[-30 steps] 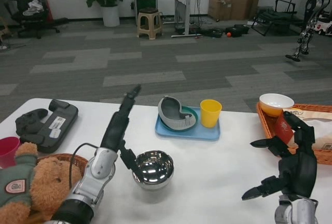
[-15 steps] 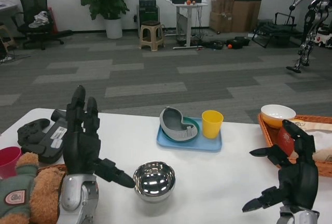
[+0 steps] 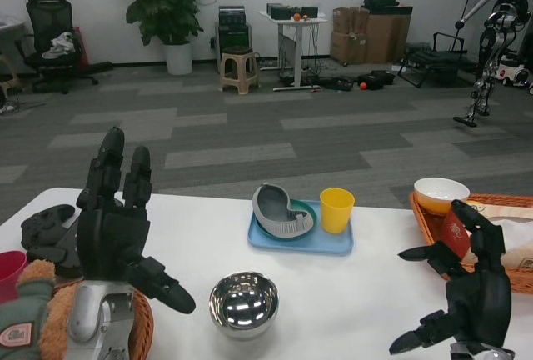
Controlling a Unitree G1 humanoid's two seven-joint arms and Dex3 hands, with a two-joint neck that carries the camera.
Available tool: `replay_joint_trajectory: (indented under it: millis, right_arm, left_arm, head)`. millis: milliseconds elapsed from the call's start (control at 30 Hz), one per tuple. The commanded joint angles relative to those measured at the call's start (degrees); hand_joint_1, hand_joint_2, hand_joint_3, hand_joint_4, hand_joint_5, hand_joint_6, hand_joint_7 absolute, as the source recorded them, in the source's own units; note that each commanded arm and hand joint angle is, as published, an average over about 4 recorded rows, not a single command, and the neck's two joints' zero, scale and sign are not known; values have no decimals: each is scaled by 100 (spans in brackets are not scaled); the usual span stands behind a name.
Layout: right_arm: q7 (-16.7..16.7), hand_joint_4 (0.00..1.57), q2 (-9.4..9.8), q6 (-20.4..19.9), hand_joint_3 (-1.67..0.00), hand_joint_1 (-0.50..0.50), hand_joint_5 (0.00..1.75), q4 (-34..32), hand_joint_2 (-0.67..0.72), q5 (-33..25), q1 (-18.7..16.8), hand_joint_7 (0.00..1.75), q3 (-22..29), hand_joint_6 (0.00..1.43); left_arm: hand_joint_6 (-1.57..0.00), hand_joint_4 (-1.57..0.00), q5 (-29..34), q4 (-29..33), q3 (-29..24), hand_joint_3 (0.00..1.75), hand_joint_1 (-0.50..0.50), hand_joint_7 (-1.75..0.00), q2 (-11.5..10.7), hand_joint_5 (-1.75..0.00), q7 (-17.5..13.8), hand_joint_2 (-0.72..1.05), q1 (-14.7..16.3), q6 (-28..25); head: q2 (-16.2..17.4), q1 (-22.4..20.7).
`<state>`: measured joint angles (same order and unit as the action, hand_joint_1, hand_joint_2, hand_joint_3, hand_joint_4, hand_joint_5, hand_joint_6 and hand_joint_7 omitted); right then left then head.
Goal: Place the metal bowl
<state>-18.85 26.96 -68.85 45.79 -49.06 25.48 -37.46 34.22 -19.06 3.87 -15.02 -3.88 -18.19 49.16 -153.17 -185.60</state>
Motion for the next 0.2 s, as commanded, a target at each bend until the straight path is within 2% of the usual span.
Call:
replay_joint_trajectory:
  millis: [33, 200]
  right_arm:
    - [4, 94, 47, -23, 0, 29, 107, -52, 72, 11, 36, 84, 35, 0]
    - [4, 94, 47, -23, 0, 29, 107, -52, 72, 11, 36, 84, 46, 0]
  left_arm:
    - [0, 0, 109, 163, 153, 0, -48, -14, -205, 0, -67, -72, 198, -229]
    - [0, 0, 138, 166, 152, 0, -48, -14, -92, 0, -221, -72, 202, -390]
  head:
    - [-53, -12]
    - [-87, -21]
